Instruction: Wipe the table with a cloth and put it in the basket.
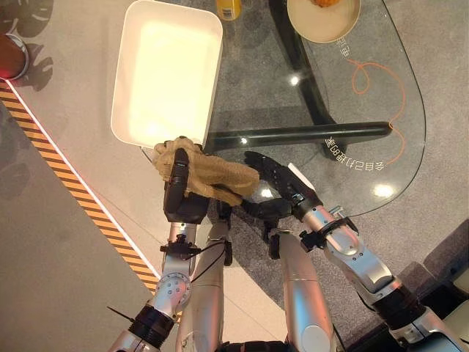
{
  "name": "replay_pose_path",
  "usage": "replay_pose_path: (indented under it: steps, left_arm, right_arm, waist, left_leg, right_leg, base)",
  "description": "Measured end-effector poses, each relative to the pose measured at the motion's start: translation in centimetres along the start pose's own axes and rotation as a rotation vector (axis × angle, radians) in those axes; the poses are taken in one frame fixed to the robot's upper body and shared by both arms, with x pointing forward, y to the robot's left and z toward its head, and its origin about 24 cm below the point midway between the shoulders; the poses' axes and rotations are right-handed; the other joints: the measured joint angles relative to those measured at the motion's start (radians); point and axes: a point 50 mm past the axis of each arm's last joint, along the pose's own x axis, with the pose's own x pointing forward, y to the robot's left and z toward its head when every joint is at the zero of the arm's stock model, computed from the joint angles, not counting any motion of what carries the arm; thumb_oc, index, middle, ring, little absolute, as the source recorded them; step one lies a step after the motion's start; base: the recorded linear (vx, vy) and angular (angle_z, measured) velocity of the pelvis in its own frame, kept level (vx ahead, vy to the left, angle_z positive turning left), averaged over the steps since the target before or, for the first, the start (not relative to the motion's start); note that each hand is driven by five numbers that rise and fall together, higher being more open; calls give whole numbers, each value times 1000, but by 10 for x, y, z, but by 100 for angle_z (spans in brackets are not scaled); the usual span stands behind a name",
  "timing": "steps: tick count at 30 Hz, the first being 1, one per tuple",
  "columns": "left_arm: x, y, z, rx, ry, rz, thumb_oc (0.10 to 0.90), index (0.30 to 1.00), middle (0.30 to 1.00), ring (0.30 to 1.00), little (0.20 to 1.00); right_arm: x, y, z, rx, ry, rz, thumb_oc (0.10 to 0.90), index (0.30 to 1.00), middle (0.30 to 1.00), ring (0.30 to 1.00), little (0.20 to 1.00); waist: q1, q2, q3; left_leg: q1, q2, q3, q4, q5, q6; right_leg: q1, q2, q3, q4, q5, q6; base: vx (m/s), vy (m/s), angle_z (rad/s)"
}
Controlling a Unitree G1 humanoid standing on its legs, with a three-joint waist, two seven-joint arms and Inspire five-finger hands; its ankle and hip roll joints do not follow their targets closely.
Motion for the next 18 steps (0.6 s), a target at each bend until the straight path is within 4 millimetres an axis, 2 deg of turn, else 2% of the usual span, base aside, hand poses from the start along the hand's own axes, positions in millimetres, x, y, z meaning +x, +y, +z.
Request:
replay_pose_path:
  steps: [8, 11, 18]
  left_arm:
    - [-1, 1, 2, 2, -12, 4, 100, 300, 300, 300, 200]
    - [-1, -1, 4, 60, -16, -14, 100, 300, 300, 300, 200]
    - [6, -8, 33, 243, -144, -5, 100, 300, 300, 300, 200]
  right_arm:
    - [-4, -10, 0, 0, -10, -70, 800, 900, 900, 900, 900]
    - [-4, -12, 1, 0, -13, -75, 800, 900, 900, 900, 900]
    - [-6, -10, -3, 33, 6, -48, 800, 900, 900, 900, 900]
  waist:
    - [-1, -1, 0]
    - [-2, -1, 0]
    - [-1, -1, 0]
  left_leg:
    - [-3, 1, 0, -3, -1, 2]
    - [-4, 1, 0, -3, -2, 2]
    - [-5, 1, 0, -3, -3, 4]
  right_leg:
    - [0, 2, 0, -12, 1, 1]
    - [0, 2, 0, -13, 1, 2]
    - [-1, 3, 1, -14, 1, 3]
  base:
    - [0, 0, 0]
    - [0, 0, 0]
    - [21, 14, 0]
